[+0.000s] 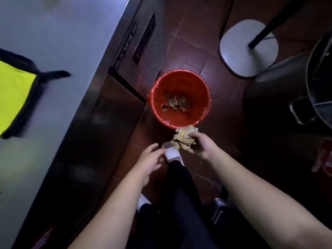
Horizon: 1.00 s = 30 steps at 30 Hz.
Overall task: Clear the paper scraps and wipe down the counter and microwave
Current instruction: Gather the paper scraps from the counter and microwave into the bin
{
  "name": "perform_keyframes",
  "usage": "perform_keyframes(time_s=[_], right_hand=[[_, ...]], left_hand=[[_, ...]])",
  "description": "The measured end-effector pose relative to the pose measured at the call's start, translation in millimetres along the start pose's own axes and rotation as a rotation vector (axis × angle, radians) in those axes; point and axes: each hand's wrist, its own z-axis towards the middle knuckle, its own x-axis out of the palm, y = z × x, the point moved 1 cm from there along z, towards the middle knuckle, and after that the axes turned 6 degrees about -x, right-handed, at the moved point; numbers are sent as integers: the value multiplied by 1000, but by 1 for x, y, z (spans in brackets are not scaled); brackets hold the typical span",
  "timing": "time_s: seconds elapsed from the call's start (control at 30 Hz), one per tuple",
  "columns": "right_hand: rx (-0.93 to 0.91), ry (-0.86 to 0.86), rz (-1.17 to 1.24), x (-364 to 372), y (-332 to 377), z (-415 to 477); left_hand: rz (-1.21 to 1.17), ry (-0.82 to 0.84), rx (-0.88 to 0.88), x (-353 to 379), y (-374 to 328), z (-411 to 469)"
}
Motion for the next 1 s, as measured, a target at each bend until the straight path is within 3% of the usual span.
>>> perform_keyframes(time_s=[0.23, 0.4, 0.53, 0.7, 1.0], right_hand=[[-29, -41, 10, 16, 59, 132], [-30, -95, -73, 21, 57, 159], [-64, -103, -124, 28, 32, 109], [-155, 39, -206, 49, 2, 0], [-506, 367, -582, 147, -61, -213]], left_hand=[[-64, -147, 96, -16, 2, 54], [-117, -164, 79, -24, 22, 54], [-81, -142, 34, -24, 38, 17], [-56, -111, 104, -46, 46, -62], [-435, -334, 397, -142, 96, -219]])
